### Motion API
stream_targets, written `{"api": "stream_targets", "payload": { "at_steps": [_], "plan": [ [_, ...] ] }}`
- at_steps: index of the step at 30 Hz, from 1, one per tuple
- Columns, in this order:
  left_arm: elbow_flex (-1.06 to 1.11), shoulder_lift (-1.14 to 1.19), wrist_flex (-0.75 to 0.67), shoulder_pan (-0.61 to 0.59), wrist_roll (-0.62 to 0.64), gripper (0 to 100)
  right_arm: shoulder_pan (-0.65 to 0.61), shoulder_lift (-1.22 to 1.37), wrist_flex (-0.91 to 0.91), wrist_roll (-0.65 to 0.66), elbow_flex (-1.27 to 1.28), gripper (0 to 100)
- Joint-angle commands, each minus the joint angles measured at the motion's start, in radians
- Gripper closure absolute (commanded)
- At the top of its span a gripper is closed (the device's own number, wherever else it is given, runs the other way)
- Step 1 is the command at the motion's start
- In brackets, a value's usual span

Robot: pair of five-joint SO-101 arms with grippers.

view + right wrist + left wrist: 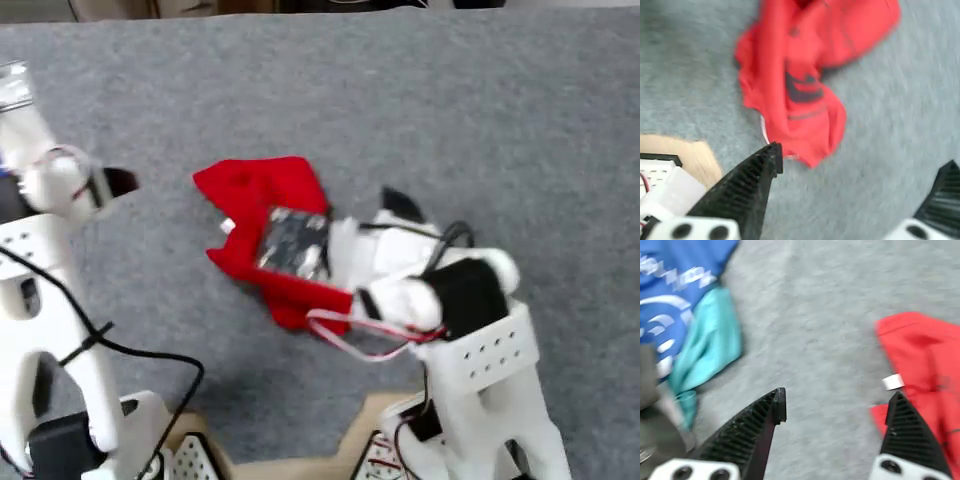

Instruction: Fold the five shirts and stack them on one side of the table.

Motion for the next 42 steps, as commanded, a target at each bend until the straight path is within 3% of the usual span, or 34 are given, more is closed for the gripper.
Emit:
{"api": "stream_targets", "payload": {
  "at_steps": [1,8,15,23,28,34,39,42],
  "plan": [
    [-0.014,0.038,-0.1,0.141,0.091,68,0.205,0.045,-0.066,-0.015,-0.002,55.1],
    [-0.118,0.308,-0.275,0.374,0.186,68,0.572,0.315,-0.138,-0.037,-0.159,55.1],
    [-0.393,0.68,-0.371,0.489,0.181,71,0.75,0.611,-0.147,-0.086,-0.32,55.1],
    [-0.822,1.038,-0.233,0.572,0.172,72,0.799,0.75,-0.155,-0.078,-0.38,55.1],
    [-0.979,1.262,-0.209,0.562,0.172,72,0.799,0.777,-0.158,-0.083,-0.4,55.1],
    [-1.189,1.405,-0.06,0.516,0.172,72,0.794,0.783,-0.17,-0.086,-0.398,55.1],
    [-1.32,1.474,-0.04,0.456,0.166,85,0.791,0.783,-0.17,-0.086,-0.4,55.1],
    [-1.338,1.486,-0.038,0.436,0.097,95,0.791,0.78,-0.17,-0.086,-0.4,55.1]
  ]
}}
